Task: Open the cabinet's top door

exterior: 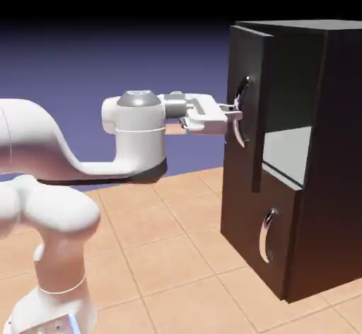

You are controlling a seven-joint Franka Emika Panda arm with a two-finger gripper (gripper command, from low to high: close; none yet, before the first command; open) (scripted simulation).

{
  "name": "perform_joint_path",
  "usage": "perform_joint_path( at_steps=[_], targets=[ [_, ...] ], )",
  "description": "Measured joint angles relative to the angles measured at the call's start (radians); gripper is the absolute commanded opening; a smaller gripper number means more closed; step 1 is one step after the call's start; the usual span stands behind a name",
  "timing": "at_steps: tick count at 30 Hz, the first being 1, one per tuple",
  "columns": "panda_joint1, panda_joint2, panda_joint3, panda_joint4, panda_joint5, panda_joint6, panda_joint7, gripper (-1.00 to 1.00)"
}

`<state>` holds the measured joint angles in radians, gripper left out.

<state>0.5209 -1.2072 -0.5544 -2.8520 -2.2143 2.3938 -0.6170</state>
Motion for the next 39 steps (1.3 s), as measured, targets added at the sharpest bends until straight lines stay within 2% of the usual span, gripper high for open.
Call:
perform_joint_path(
  at_steps=[10,20,27,39],
  targets=[
    [-0.037,-0.059,0.362,-0.109,0.383,-0.292,-0.02,-1.0],
    [-0.005,0.047,0.725,-0.066,0.759,-0.605,0.028,-1.0],
    [-0.045,0.244,0.978,0.075,1.011,-0.856,0.102,-1.0],
    [-0.306,0.677,1.37,0.487,1.275,-1.326,0.272,-1.0]
  ],
)
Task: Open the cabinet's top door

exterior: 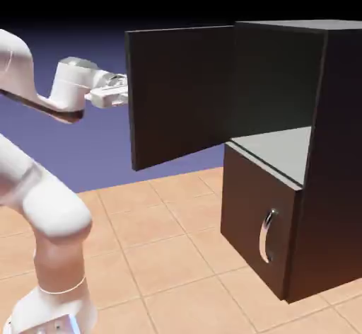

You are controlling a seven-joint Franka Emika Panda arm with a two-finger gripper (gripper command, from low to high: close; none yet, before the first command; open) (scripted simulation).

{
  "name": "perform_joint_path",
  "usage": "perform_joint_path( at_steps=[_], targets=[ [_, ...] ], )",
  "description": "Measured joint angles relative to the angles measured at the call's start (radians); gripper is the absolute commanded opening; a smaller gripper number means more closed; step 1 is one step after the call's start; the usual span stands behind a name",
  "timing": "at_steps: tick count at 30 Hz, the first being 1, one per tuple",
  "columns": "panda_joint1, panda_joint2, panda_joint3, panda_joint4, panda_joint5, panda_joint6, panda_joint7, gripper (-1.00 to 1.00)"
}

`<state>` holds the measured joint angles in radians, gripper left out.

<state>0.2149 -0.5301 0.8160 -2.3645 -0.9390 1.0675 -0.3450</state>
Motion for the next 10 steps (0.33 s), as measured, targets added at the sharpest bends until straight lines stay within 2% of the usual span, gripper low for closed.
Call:
perform_joint_path(
  at_steps=[9,10],
  targets=[
    [-0.178,0.326,0.238,0.283,0.048,-0.33,0.181,-1.0],
    [-0.186,0.358,0.254,0.306,0.049,-0.36,0.203,1.0]
  ],
)
